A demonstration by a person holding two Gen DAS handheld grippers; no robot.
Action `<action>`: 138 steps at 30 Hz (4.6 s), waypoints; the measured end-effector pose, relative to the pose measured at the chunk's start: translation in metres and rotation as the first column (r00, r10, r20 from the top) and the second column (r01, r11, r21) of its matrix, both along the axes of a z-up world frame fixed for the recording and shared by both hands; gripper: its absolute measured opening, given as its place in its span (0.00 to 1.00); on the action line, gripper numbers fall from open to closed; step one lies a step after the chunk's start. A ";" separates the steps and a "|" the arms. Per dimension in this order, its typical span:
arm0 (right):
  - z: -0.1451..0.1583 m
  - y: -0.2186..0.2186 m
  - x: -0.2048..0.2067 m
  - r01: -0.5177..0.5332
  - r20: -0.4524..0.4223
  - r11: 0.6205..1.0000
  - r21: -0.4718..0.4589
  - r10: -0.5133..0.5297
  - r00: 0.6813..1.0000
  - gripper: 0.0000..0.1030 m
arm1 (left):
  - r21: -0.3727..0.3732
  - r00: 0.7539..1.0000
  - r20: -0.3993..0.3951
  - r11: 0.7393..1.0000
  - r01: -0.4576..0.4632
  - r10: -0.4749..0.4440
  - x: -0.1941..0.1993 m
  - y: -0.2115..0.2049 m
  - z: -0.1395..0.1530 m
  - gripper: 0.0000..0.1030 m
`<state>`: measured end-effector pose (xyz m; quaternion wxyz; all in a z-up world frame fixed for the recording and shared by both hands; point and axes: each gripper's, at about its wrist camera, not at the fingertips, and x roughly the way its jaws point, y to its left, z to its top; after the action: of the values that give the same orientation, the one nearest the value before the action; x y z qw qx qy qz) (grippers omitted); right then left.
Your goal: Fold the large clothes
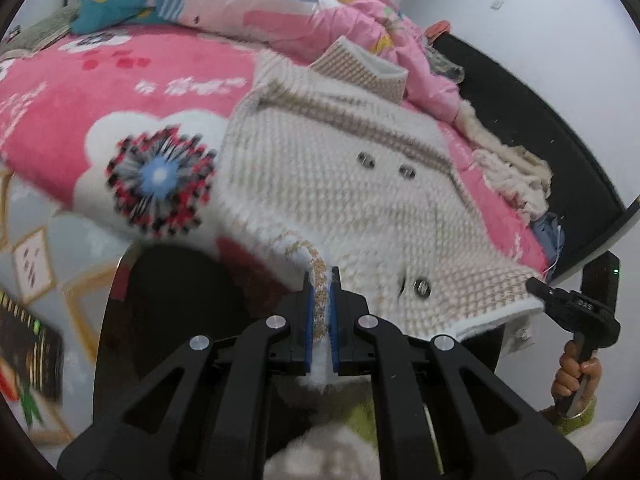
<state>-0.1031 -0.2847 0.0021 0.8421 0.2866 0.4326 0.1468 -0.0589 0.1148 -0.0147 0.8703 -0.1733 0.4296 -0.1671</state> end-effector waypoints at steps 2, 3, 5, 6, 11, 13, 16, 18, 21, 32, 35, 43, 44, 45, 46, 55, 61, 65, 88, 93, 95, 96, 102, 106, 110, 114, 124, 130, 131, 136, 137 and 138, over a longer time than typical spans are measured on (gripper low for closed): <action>0.009 -0.003 0.024 0.013 0.026 1.000 0.007 -0.013 1.000 0.07 | -0.028 1.000 0.010 1.000 0.001 -0.001 0.019 0.002 0.007 0.06; 0.012 -0.004 0.034 0.020 0.031 1.000 0.013 -0.021 0.999 0.07 | -0.046 1.000 0.012 0.999 -0.003 0.003 0.030 0.005 0.010 0.06; 0.016 -0.010 0.063 0.039 0.036 0.999 0.037 -0.040 0.999 0.07 | -0.076 1.000 0.005 0.997 -0.015 0.016 0.058 0.009 0.015 0.06; 0.016 -0.012 0.075 0.049 0.033 0.998 0.040 -0.051 0.998 0.07 | -0.082 1.000 -0.002 0.996 -0.023 0.023 0.073 0.010 0.016 0.06; -0.003 -0.026 0.148 0.085 -0.017 0.990 0.110 -0.084 0.996 0.07 | -0.106 0.997 -0.062 0.993 -0.059 0.052 0.152 0.017 0.008 0.07; -0.016 -0.031 0.171 0.104 -0.049 0.986 0.127 -0.099 0.994 0.08 | -0.104 0.994 -0.089 0.992 -0.067 0.057 0.174 0.018 -0.001 0.09; -0.045 -0.044 0.205 0.136 -0.116 0.976 0.168 -0.118 0.986 0.10 | -0.081 0.986 -0.147 0.992 -0.093 0.080 0.206 0.020 -0.021 0.11; -0.064 -0.052 0.219 0.149 -0.156 0.966 0.212 -0.117 0.981 0.12 | -0.080 0.977 -0.193 0.990 -0.112 0.095 0.222 0.022 -0.035 0.14; -0.091 -0.066 0.235 0.164 -0.209 0.941 0.297 -0.104 0.972 0.16 | -0.112 0.970 -0.225 0.986 -0.122 0.094 0.234 0.027 -0.044 0.25; -0.088 -0.095 0.225 0.168 -0.172 0.837 0.521 -0.089 0.981 0.69 | -0.135 0.974 -0.085 0.966 -0.220 0.210 0.222 0.068 0.000 0.58; -0.063 -0.099 0.207 0.162 -0.116 0.867 0.472 -0.121 0.986 0.69 | -0.073 0.983 -0.056 0.981 -0.180 0.176 0.205 0.053 0.003 0.58; -0.051 -0.047 0.149 0.042 -0.139 0.999 0.021 -0.038 0.990 0.69 | 0.272 0.988 -0.074 0.956 -0.113 0.138 0.159 0.005 -0.040 0.58; -0.054 -0.035 0.146 0.017 -0.145 0.999 -0.046 -0.024 0.989 0.69 | 0.314 0.987 -0.081 0.943 -0.110 0.142 0.157 -0.001 -0.049 0.58; -0.057 -0.029 0.142 0.008 -0.140 0.992 -0.123 -0.026 0.990 0.69 | 0.340 0.985 -0.081 0.933 -0.114 0.150 0.156 -0.002 -0.055 0.58; -0.057 -0.017 0.141 -0.001 -0.128 0.972 -0.233 -0.030 0.991 0.66 | 0.362 0.986 -0.072 0.925 -0.117 0.153 0.156 -0.006 -0.060 0.56; -0.007 0.018 0.112 0.076 0.091 0.844 -0.530 -0.033 0.995 0.14 | 0.351 0.985 0.093 0.921 -0.170 0.147 0.137 -0.014 -0.017 0.08; -0.051 0.009 0.129 0.065 -0.004 0.799 -0.598 -0.084 0.996 0.26 | 0.405 0.986 -0.017 0.903 -0.145 0.166 0.152 -0.006 -0.054 0.23; -0.063 -0.016 0.133 0.105 -0.068 0.875 -0.472 -0.154 0.986 0.48 | 0.345 0.979 -0.004 0.919 -0.189 0.203 0.145 0.008 -0.056 0.36; -0.037 0.095 0.171 -0.147 0.017 0.889 -0.435 0.171 0.985 0.60 | 0.229 0.991 0.049 0.967 0.109 -0.123 0.172 -0.098 -0.051 0.56; -0.072 0.105 0.199 -0.154 -0.038 0.861 -0.484 0.155 0.987 0.63 | 0.327 0.993 0.010 0.938 0.110 -0.120 0.199 -0.120 -0.074 0.61; -0.080 0.102 0.208 -0.144 -0.025 0.871 -0.470 0.149 0.988 0.66 | 0.352 0.992 0.031 0.930 0.103 -0.121 0.203 -0.124 -0.074 0.61; -0.077 0.102 0.209 -0.143 -0.032 0.876 -0.462 0.145 0.989 0.66 | 0.347 0.992 0.031 0.933 0.100 -0.118 0.205 -0.124 -0.073 0.61; -0.044 0.072 0.199 -0.021 0.057 0.871 -0.491 0.056 0.997 0.66 | 0.236 0.993 0.108 0.972 0.016 -0.042 0.196 -0.075 -0.044 0.61; -0.075 0.044 0.226 -0.002 -0.036 0.864 -0.503 -0.018 0.999 0.66 | 0.031 0.998 -0.040 0.998 -0.055 0.057 0.228 -0.031 -0.067 0.56; -0.064 0.050 0.225 0.004 -0.031 0.851 -0.525 -0.024 0.999 0.66 | 0.012 0.996 -0.048 0.997 -0.081 0.081 0.236 -0.022 -0.067 0.50; -0.040 0.044 0.213 0.059 0.039 0.850 -0.524 -0.046 0.998 0.66 | 0.037 0.997 0.009 0.997 -0.072 0.072 0.228 -0.027 -0.051 0.51; -0.023 0.026 0.176 0.066 0.009 0.922 -0.381 -0.067 0.998 0.78 | 0.146 0.998 0.061 0.989 -0.031 0.023 0.189 -0.050 -0.024 0.63; -0.023 0.076 0.161 -0.066 0.001 0.884 -0.463 0.075 0.997 0.85 | 0.264 0.994 0.068 0.963 0.060 -0.081 0.166 -0.090 -0.026 0.73; -0.023 0.081 0.160 -0.073 -0.001 0.874 -0.481 0.083 0.997 0.85 | 0.303 0.994 0.059 0.950 0.070 -0.092 0.164 -0.097 -0.028 0.73; -0.023 0.088 0.158 -0.094 -0.016 0.848 -0.521 0.100 0.995 0.85 | 0.369 0.994 0.048 0.927 0.071 -0.095 0.163 -0.106 -0.028 0.73; -0.019 0.087 0.160 -0.091 -0.020 0.847 -0.523 0.095 0.995 0.85 | 0.376 0.994 0.052 0.924 0.068 -0.095 0.163 -0.106 -0.025 0.74; -0.015 0.085 0.163 -0.089 -0.020 0.847 -0.524 0.092 0.996 0.85 | 0.388 0.994 0.059 0.919 0.064 -0.094 0.163 -0.107 -0.021 0.76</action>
<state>0.0600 -0.1998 -0.0132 0.8817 0.0250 0.4668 0.0634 0.1041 0.0079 -0.0362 0.8958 0.0251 0.4271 -0.1208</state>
